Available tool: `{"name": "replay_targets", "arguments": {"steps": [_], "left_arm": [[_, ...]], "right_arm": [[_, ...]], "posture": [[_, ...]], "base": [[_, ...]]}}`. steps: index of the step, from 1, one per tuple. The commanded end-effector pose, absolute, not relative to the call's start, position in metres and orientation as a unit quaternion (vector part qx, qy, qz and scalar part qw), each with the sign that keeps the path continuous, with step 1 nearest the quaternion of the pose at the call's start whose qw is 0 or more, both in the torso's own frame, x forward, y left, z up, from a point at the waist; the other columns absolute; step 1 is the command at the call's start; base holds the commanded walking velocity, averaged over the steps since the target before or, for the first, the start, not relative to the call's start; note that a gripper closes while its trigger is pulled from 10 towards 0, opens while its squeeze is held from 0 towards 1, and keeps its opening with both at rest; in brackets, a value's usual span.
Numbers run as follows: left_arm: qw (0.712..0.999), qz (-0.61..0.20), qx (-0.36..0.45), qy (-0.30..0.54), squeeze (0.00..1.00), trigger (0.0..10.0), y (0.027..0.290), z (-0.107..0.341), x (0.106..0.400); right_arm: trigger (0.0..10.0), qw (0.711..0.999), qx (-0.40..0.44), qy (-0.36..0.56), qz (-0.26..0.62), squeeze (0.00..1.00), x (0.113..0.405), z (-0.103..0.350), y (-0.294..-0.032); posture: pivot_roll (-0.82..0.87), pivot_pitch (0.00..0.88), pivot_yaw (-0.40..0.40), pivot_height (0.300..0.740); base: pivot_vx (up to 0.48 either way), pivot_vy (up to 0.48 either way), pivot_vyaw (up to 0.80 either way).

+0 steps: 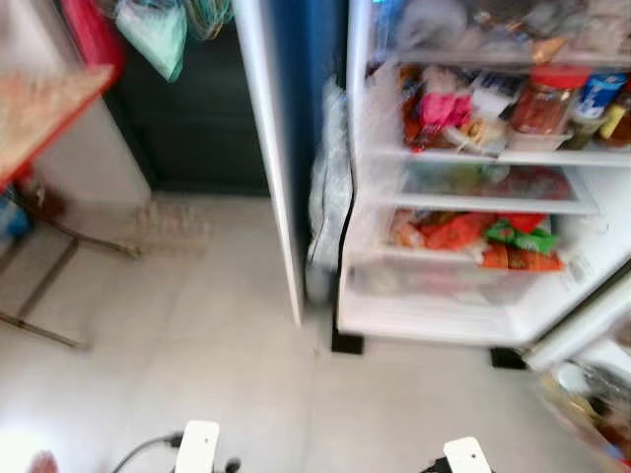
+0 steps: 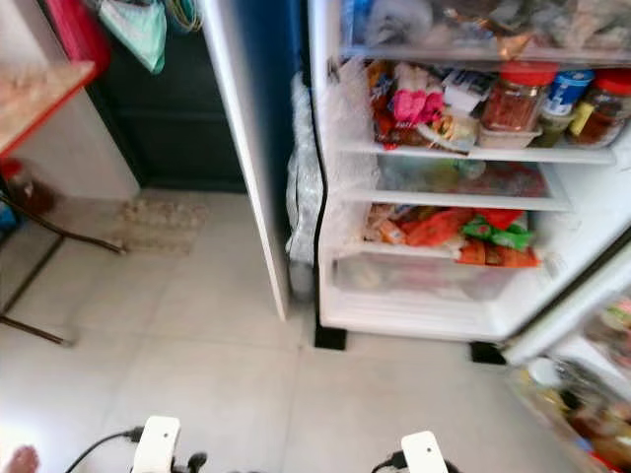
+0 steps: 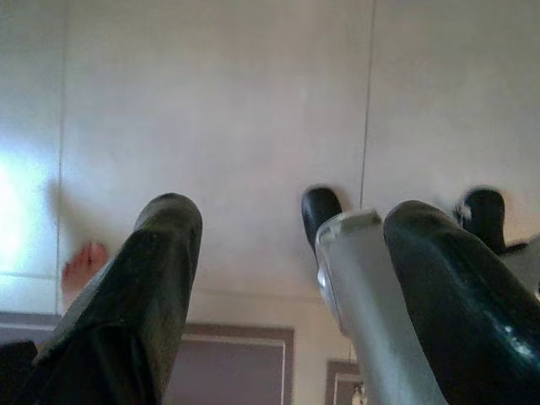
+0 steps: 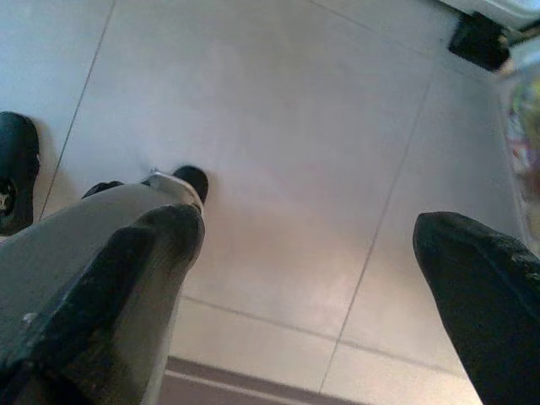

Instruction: Restocking fridge

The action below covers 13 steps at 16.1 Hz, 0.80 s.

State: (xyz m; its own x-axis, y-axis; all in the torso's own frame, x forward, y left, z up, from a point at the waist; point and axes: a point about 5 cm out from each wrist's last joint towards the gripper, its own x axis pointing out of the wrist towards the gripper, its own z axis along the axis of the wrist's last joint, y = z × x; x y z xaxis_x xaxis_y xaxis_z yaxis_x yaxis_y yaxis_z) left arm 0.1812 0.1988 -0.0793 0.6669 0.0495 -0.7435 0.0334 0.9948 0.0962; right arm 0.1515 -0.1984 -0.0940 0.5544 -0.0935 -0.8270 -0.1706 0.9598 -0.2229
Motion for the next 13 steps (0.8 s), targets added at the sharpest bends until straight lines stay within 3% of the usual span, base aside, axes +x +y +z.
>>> {"name": "replay_targets", "arguments": {"steps": [1, 9, 13], "left_arm": [[0.904, 0.002, 0.056, 0.425, 0.0, 10.0, 0.2003, -0.0839, 0.1717], [0.905, -0.006, 0.059, 0.421, 0.0, 10.0, 0.2035, -0.0825, 0.1729], [0.905, -0.01, 0.062, 0.421, 0.0, 10.0, 0.2029, -0.0827, 0.1727]], "right_arm": [[10.0, 0.856, -0.136, 0.498, 0.028, 0.0, 0.135, -0.101, -0.196], [10.0, 0.859, -0.132, 0.494, 0.026, 0.0, 0.1354, -0.1007, -0.1956], [10.0, 0.858, -0.125, 0.497, 0.01, 0.0, 0.1341, -0.1012, -0.1964]], "posture": [[-0.03, 0.149, 0.013, 0.74], [-0.02, 0.15, 0.013, 0.74], [-0.02, 0.148, 0.013, 0.74]], "base": [[0.0, 0.0, 0.0], [0.0, 0.0, 0.0], [0.0, -0.243, 0.0]]}}
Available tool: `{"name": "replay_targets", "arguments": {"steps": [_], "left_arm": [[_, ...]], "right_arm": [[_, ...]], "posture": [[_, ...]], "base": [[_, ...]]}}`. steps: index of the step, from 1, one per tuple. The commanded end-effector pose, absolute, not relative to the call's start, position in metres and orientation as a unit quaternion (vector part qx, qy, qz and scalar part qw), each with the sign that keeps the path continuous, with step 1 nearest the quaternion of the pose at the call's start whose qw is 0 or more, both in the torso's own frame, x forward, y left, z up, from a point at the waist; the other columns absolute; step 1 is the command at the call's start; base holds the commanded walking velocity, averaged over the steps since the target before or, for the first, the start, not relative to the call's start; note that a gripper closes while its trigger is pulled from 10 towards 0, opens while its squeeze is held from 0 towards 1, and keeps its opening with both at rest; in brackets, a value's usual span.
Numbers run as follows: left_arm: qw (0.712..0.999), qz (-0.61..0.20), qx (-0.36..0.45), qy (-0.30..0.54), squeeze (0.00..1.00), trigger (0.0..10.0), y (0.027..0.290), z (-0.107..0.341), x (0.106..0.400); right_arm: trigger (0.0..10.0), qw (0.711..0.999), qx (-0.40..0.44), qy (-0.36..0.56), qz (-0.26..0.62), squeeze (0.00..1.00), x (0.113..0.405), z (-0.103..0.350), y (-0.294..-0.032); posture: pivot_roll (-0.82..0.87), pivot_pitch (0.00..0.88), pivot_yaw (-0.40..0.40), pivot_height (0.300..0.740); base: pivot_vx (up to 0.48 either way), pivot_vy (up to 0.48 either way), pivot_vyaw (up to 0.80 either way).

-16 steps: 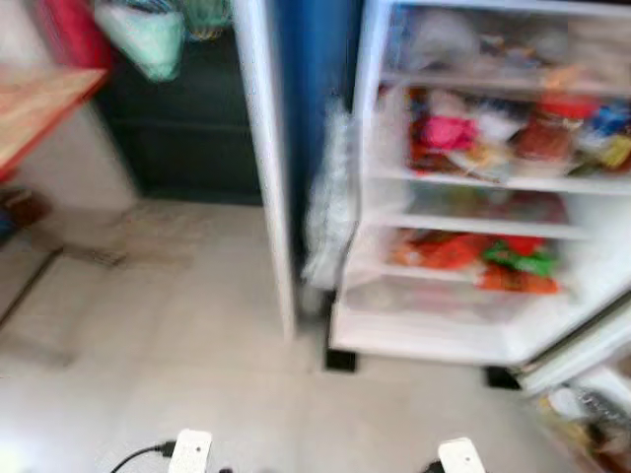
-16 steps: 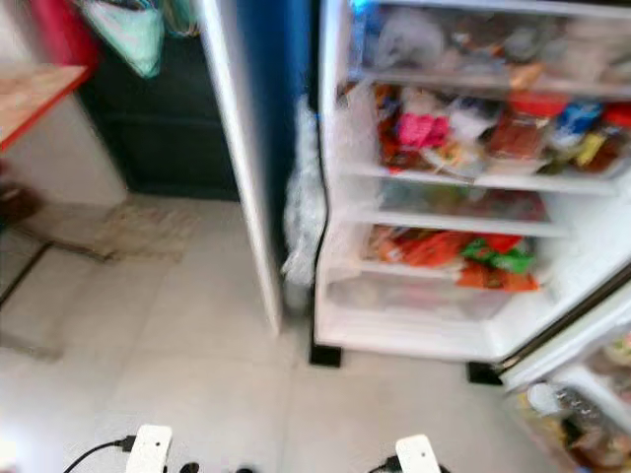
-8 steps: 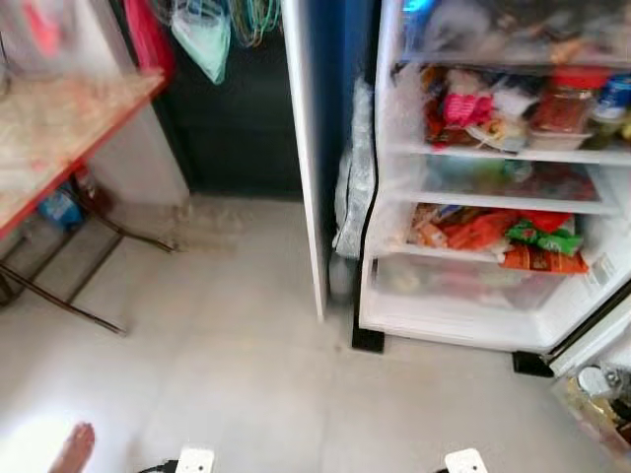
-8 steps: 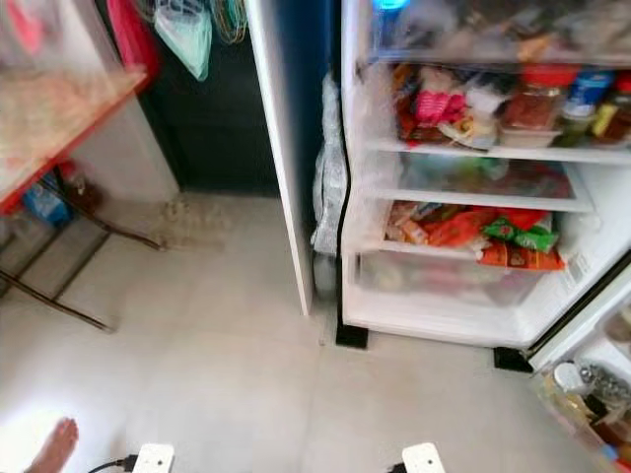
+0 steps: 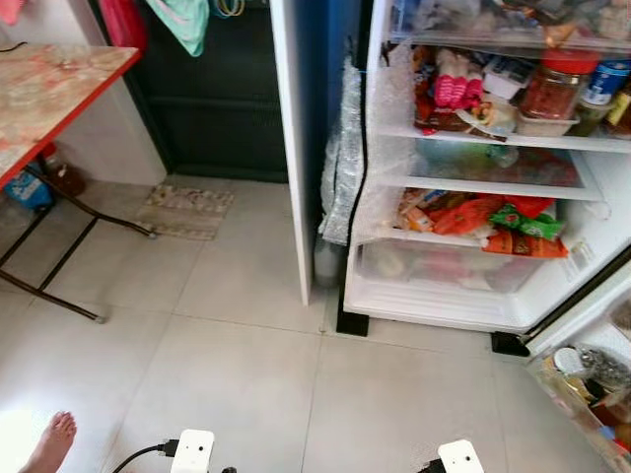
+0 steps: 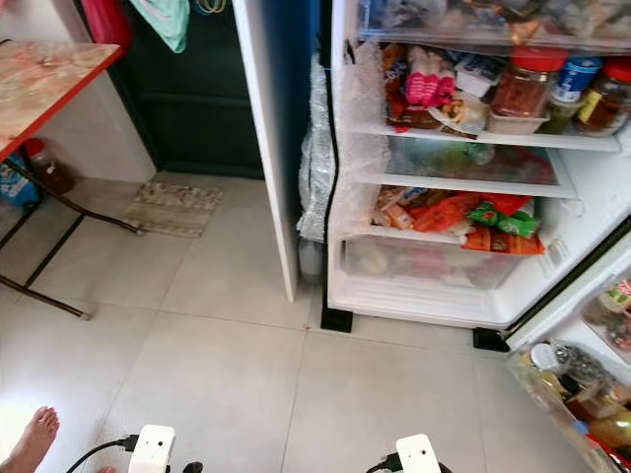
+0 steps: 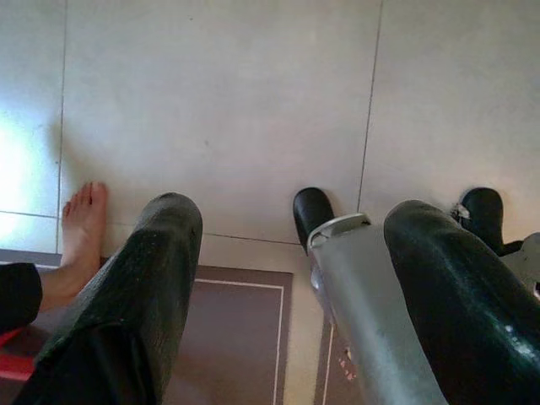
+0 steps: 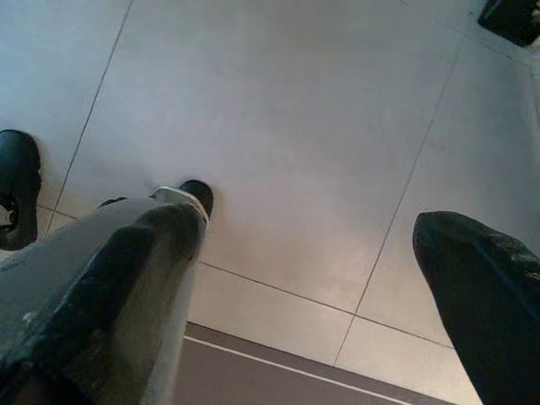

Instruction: Restocking fridge

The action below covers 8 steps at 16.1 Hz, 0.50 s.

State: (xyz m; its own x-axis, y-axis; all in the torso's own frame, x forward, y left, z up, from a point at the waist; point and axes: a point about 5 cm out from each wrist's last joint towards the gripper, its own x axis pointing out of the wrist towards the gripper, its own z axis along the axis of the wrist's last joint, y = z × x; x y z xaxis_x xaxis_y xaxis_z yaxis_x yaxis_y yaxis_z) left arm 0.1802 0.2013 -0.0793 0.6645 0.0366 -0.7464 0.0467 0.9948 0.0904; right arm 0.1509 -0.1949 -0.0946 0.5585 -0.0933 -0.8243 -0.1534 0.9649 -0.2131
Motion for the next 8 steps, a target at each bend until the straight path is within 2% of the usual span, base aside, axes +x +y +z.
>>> {"name": "replay_targets", "arguments": {"steps": [1, 4, 8], "left_arm": [[0.904, -0.011, 0.062, 0.422, 0.0, 10.0, 0.2021, -0.0829, 0.1726], [0.904, -0.015, 0.064, 0.422, 0.0, 10.0, 0.2002, -0.0832, 0.1726], [0.904, -0.016, 0.065, 0.422, 0.0, 10.0, 0.2003, -0.0833, 0.1723]], "right_arm": [[10.0, 0.856, -0.13, 0.5, 0.011, 0.0, 0.1339, -0.1014, -0.1969], [10.0, 0.853, -0.126, 0.506, 0.01, 0.0, 0.1333, -0.1019, -0.197], [10.0, 0.854, -0.128, 0.503, 0.011, 0.0, 0.1341, -0.1015, -0.1969]], "posture": [[-0.02, 0.147, 0.013, 0.74], [-0.02, 0.147, 0.012, 0.74], [-0.02, 0.147, 0.012, 0.74]], "base": [[0.0, -0.244, -0.43], [0.0, -0.246, -0.8], [0.0, -0.247, 0.0]]}}
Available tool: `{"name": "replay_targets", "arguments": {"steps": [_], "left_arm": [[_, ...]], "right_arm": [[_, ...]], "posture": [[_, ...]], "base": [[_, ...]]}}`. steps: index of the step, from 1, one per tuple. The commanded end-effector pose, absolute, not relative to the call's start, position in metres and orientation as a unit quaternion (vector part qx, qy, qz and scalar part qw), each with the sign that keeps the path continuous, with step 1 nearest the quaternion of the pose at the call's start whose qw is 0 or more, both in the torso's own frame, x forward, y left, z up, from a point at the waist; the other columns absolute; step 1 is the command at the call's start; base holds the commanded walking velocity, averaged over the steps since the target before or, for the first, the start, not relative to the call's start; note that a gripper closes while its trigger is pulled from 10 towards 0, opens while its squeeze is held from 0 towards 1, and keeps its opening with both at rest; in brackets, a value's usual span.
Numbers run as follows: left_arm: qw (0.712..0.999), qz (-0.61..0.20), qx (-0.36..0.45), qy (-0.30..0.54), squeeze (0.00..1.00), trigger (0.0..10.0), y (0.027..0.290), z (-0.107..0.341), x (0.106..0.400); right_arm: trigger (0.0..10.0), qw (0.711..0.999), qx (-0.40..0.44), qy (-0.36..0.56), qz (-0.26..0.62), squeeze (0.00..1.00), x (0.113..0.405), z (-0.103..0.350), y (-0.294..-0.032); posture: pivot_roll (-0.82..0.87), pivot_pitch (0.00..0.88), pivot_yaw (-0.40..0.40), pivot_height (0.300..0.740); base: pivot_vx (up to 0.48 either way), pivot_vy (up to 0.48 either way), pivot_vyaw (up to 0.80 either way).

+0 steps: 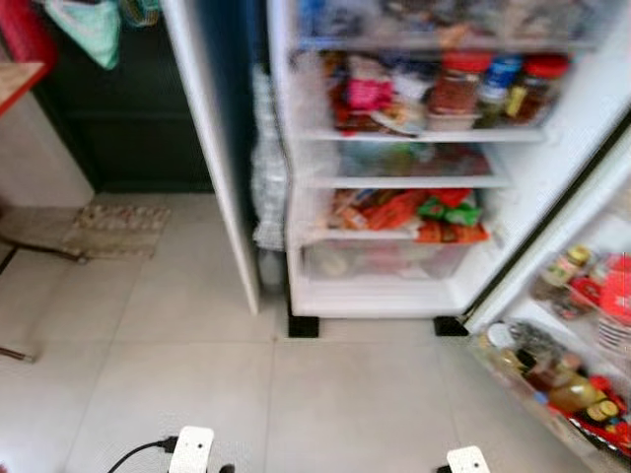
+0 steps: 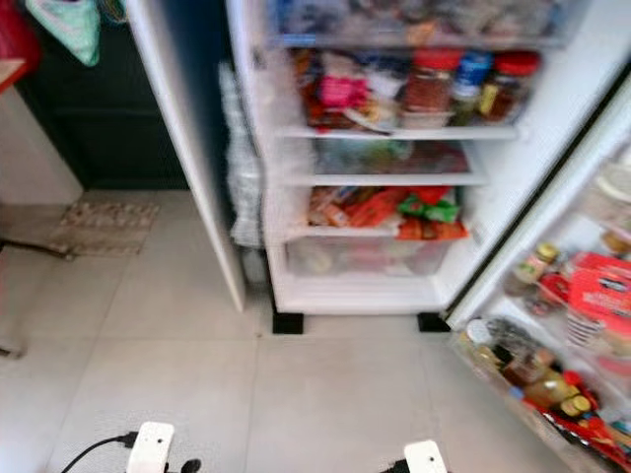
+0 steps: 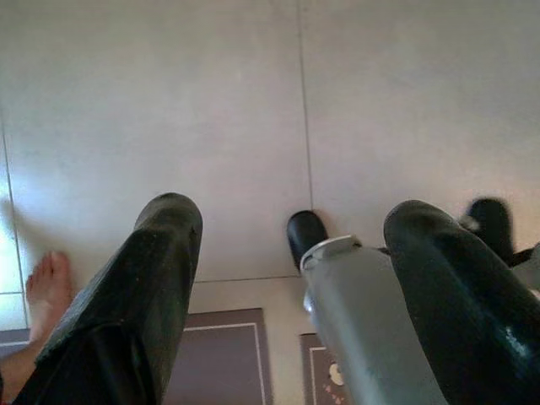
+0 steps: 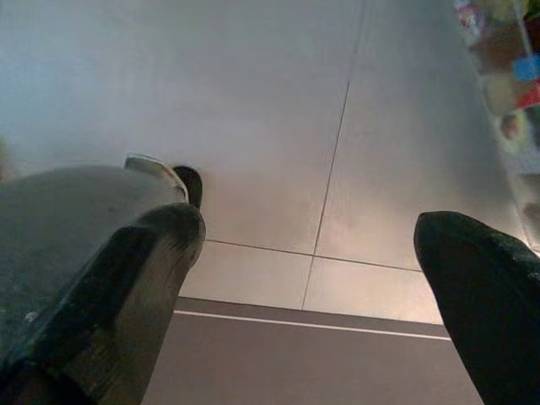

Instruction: Restocking fridge

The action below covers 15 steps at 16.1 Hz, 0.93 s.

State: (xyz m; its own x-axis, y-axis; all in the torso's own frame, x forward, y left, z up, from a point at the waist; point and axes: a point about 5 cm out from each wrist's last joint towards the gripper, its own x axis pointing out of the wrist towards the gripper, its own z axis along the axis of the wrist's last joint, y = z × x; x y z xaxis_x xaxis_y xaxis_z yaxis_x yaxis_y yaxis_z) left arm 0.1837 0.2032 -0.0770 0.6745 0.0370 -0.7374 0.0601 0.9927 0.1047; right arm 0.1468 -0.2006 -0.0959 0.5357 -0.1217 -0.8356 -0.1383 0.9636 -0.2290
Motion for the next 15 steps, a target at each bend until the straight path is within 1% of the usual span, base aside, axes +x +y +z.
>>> {"name": "replay_targets", "arguments": {"steps": [1, 6, 8, 15], "left_arm": [[0.904, -0.017, 0.066, 0.422, 0.0, 10.0, 0.2002, -0.0832, 0.1724], [0.905, -0.02, 0.067, 0.42, 0.0, 10.0, 0.1978, -0.0831, 0.1734], [0.905, -0.021, 0.067, 0.419, 0.0, 10.0, 0.1969, -0.083, 0.1737], [0.907, -0.023, 0.067, 0.416, 0.0, 10.0, 0.1955, -0.0825, 0.1748]], "right_arm": [[10.0, 0.853, -0.129, 0.505, 0.009, 0.0, 0.1338, -0.1016, -0.1971], [10.0, 0.85, -0.132, 0.509, 0.011, 0.0, 0.1336, -0.1018, -0.1979], [10.0, 0.852, -0.13, 0.507, 0.01, 0.0, 0.1337, -0.1017, -0.1978], [10.0, 0.853, -0.132, 0.504, 0.008, 0.0, 0.134, -0.1015, -0.1978]], "posture": [[-0.02, 0.147, 0.012, 0.74], [-0.02, 0.146, 0.012, 0.74], [-0.02, 0.146, 0.011, 0.74], [-0.02, 0.146, 0.012, 0.74]], "base": [[0.0, -0.247, 0.0], [0.0, -0.247, -0.73], [0.0, -0.247, -0.54], [0.0, -0.25, 0.0]]}}
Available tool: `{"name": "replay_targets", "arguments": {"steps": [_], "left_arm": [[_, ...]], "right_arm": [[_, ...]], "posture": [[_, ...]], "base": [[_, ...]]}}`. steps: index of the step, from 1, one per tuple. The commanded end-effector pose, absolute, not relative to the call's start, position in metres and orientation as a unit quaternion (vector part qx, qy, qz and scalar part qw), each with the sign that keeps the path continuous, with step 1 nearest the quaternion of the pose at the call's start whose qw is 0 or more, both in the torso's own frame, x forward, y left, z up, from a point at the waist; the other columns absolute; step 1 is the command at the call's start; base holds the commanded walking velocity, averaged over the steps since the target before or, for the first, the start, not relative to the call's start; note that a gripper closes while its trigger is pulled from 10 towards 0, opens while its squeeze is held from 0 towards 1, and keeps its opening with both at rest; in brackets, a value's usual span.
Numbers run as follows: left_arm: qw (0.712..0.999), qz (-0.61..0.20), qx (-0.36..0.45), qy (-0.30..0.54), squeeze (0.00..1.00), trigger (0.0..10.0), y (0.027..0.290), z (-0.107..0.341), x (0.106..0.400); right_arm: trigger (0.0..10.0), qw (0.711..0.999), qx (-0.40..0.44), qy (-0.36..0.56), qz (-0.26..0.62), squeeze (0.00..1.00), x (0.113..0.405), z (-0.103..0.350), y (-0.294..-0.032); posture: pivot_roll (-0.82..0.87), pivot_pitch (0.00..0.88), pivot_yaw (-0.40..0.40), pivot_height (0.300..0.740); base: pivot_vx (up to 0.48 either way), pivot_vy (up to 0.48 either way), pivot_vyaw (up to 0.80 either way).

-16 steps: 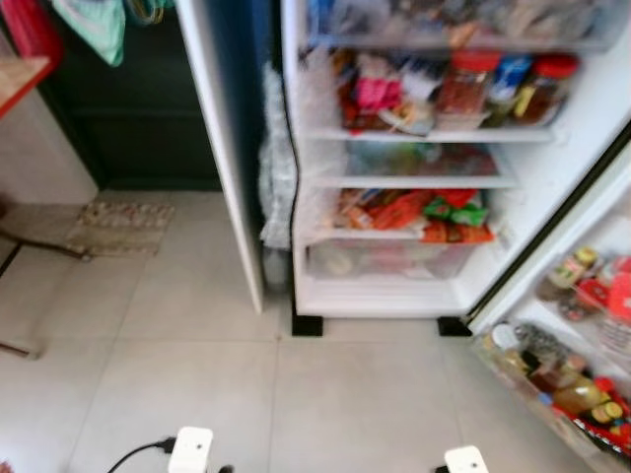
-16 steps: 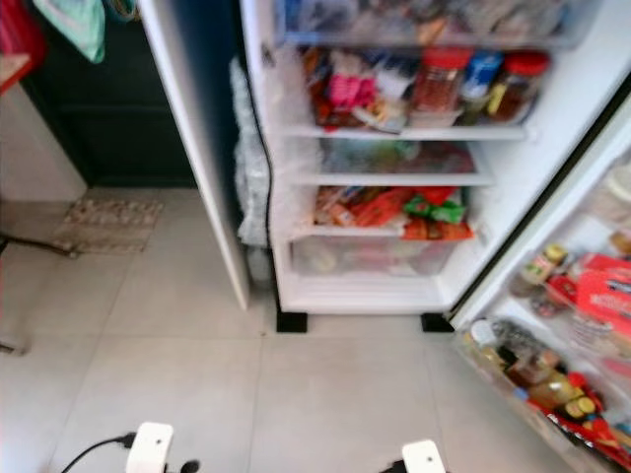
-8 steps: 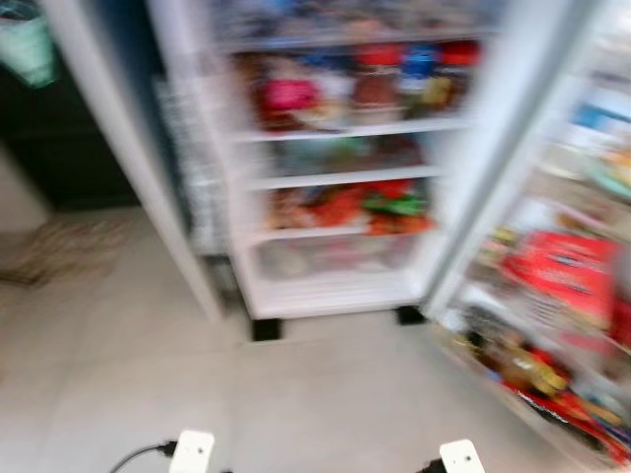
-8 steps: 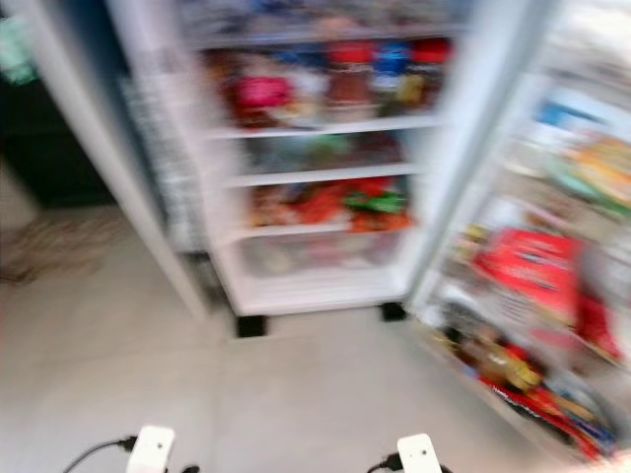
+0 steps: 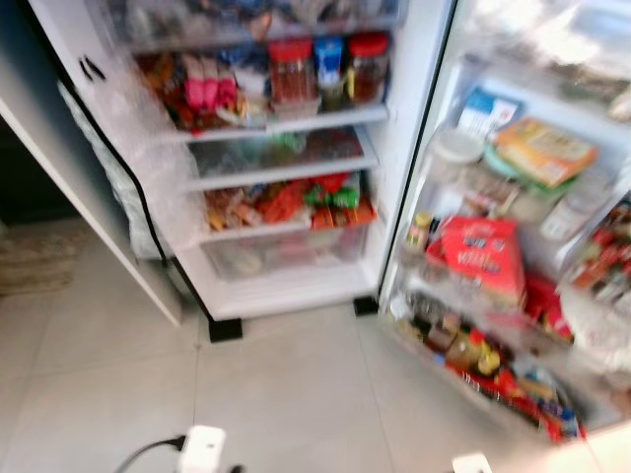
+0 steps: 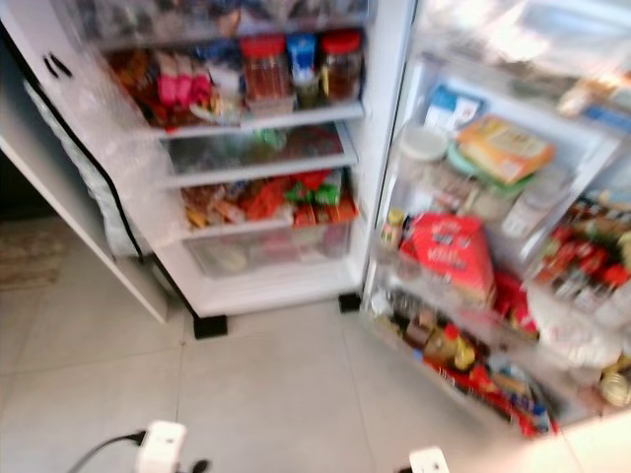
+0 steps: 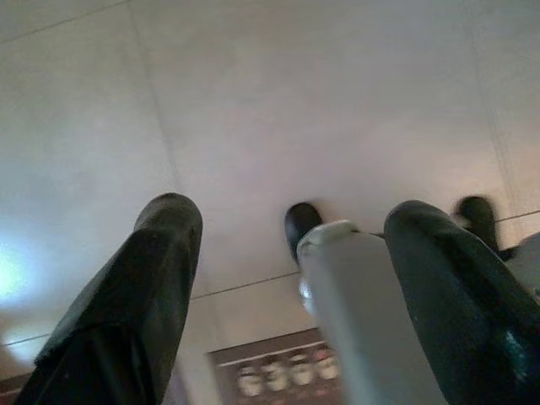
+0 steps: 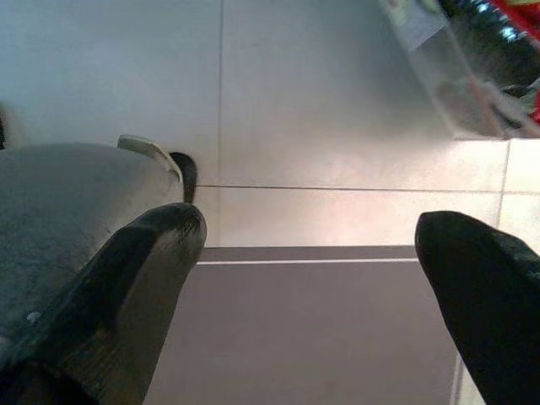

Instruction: Restocking fridge

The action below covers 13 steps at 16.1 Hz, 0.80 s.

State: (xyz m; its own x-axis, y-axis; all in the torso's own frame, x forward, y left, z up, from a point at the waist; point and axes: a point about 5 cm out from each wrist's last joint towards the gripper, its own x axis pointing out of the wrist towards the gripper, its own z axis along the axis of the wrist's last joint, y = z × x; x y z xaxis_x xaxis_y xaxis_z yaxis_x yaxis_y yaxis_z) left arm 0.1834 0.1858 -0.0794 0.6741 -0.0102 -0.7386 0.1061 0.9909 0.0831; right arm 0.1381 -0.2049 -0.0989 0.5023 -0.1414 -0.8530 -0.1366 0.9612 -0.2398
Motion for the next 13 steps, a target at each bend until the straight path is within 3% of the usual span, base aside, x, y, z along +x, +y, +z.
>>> {"name": "replay_targets", "arguments": {"steps": [1, 12, 13], "left_arm": [[0.906, -0.022, 0.067, 0.418, 0.0, 10.0, 0.1958, -0.083, 0.1741], [0.901, -0.019, 0.068, 0.428, 0.0, 10.0, 0.1979, -0.0851, 0.1695], [0.901, -0.019, 0.067, 0.428, 0.0, 10.0, 0.1976, -0.0851, 0.1697]], "right_arm": [[10.0, 0.853, -0.133, 0.505, 0.007, 0.0, 0.134, -0.1015, -0.1978], [10.0, 0.853, -0.132, 0.504, 0.003, 0.0, 0.1337, -0.1016, -0.1978], [10.0, 0.851, -0.133, 0.508, 0.004, 0.0, 0.1335, -0.1018, -0.1982]], "posture": [[-0.02, 0.146, 0.012, 0.74], [-0.03, 0.147, 0.011, 0.74], [-0.03, 0.144, 0.011, 0.74]], "base": [[0.0, -0.259, 0.0], [0.0, -0.271, 0.0], [0.0, -0.274, -0.79]]}}
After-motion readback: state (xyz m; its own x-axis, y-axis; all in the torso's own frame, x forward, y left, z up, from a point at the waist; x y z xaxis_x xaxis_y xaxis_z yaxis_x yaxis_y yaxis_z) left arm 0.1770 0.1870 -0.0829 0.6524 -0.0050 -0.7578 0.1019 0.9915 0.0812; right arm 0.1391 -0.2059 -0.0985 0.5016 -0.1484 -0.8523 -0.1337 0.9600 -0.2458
